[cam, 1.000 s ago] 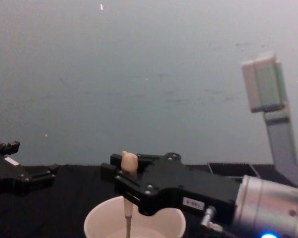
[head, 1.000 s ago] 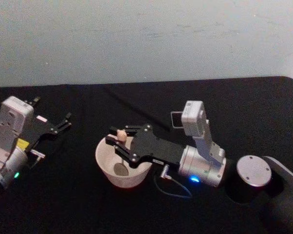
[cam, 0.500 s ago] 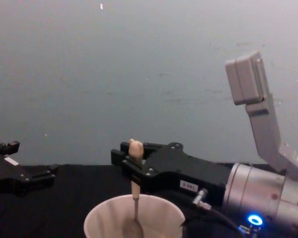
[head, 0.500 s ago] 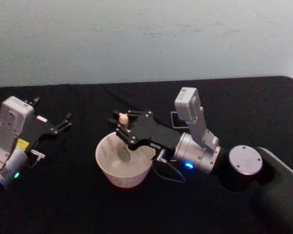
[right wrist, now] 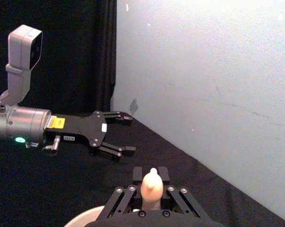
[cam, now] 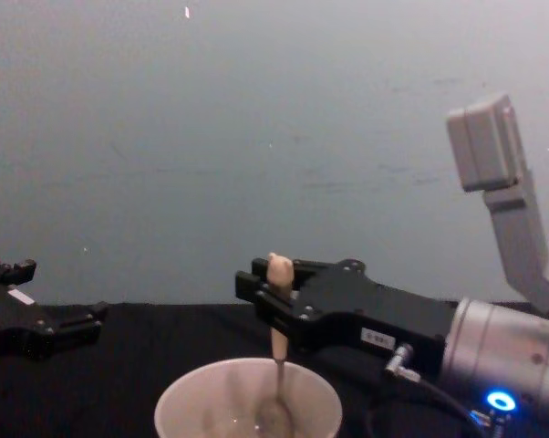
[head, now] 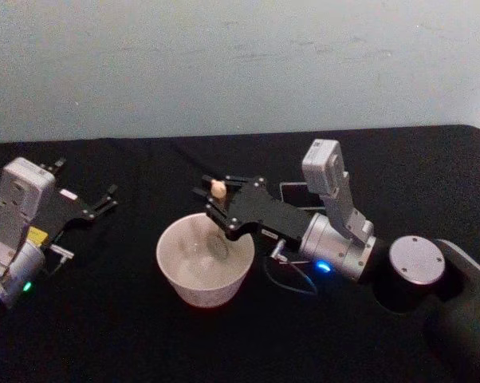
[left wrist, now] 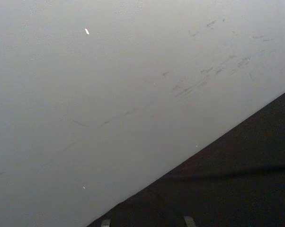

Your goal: Pick up the stirring spoon with one hand, stir inside the cup, then place it back in its original position.

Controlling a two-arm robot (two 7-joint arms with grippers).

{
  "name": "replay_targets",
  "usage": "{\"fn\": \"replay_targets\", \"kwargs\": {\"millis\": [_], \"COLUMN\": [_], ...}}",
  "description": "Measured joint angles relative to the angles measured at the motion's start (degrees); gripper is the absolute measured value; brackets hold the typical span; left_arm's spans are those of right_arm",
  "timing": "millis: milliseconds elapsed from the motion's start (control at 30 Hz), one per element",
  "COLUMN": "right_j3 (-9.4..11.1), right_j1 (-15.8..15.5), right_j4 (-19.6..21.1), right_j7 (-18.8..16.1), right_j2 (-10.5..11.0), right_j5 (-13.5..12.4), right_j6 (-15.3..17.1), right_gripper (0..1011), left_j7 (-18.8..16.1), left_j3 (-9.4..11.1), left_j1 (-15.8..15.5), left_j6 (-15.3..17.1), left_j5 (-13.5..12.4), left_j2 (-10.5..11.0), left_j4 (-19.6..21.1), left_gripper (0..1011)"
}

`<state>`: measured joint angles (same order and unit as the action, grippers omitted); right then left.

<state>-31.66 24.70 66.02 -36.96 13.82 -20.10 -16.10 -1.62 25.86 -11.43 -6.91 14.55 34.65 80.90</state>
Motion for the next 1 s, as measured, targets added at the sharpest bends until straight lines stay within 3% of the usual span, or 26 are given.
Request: {"fn": "replay_targets", "kwargs": {"millis": [333, 567, 767, 1000], "right_j3": [0.74, 0.19, -0.94, -1.91], "right_j1": [-3.41, -5.61, -5.98, -4.75], "right_j4": [5.04, 8.67, 9.4, 7.72], "right_j7": [-1.61, -2.81, -3.04, -1.76], "right_j2": [3.41, 4.82, 4.41, 2.38], "right_j5": [-1.43, -2.78, -3.17, -2.75], "right_j6": [1.02, 2.03, 2.5, 2.78], "right_gripper": [207, 207, 207, 207], "left_j7": [0.0, 0.0, 0.0, 0.0], "left_j3": [0.0, 0.0, 0.0, 0.0], "left_j1": [-0.01, 0.0, 0.0, 0.0], "left_j6": [0.0, 0.0, 0.0, 0.0], "left_j5": [0.0, 0.0, 0.0, 0.0], "left_j2": [0.0, 0.0, 0.0, 0.0], "left_j4": [0.0, 0.0, 0.0, 0.0], "left_gripper": [1002, 1001, 1001, 1001]}}
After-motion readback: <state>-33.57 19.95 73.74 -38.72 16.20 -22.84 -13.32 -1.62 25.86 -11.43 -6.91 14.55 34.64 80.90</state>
